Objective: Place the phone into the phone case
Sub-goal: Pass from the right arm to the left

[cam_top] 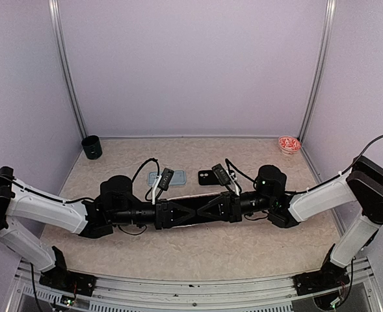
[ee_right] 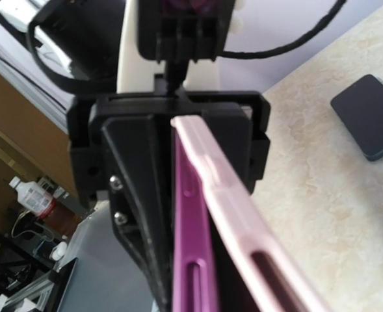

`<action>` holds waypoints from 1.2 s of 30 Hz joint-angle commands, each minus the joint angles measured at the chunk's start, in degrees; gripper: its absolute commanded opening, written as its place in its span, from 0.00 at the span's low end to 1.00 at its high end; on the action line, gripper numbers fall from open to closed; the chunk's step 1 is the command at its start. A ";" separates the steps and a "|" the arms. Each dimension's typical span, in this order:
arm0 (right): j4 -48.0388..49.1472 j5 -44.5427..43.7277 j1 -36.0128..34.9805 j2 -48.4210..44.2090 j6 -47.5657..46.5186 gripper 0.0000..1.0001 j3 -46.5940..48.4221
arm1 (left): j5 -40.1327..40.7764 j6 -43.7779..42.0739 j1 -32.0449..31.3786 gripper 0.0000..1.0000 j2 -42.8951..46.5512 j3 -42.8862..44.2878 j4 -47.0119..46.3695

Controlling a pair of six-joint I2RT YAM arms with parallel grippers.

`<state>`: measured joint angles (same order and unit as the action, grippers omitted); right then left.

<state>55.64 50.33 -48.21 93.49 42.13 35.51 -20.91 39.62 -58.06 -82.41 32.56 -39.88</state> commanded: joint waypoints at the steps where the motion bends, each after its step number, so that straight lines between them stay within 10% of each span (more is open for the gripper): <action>1: 1.51 -4.69 0.04 -0.07 -0.46 0.01 0.53 | -1.61 0.54 -1.08 0.16 1.18 0.14 -5.17; 19: -10.10 -7.88 0.02 -3.82 -4.62 0.40 1.69 | 3.05 0.45 -0.55 0.13 1.89 0.01 -1.49; 36: -19.17 -10.76 0.60 -9.71 -9.38 0.49 0.85 | 3.31 0.73 0.41 0.13 3.10 -0.47 -0.73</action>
<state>40.51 46.39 -49.19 85.93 35.59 36.60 -19.16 39.48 -58.22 -81.73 32.18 -40.27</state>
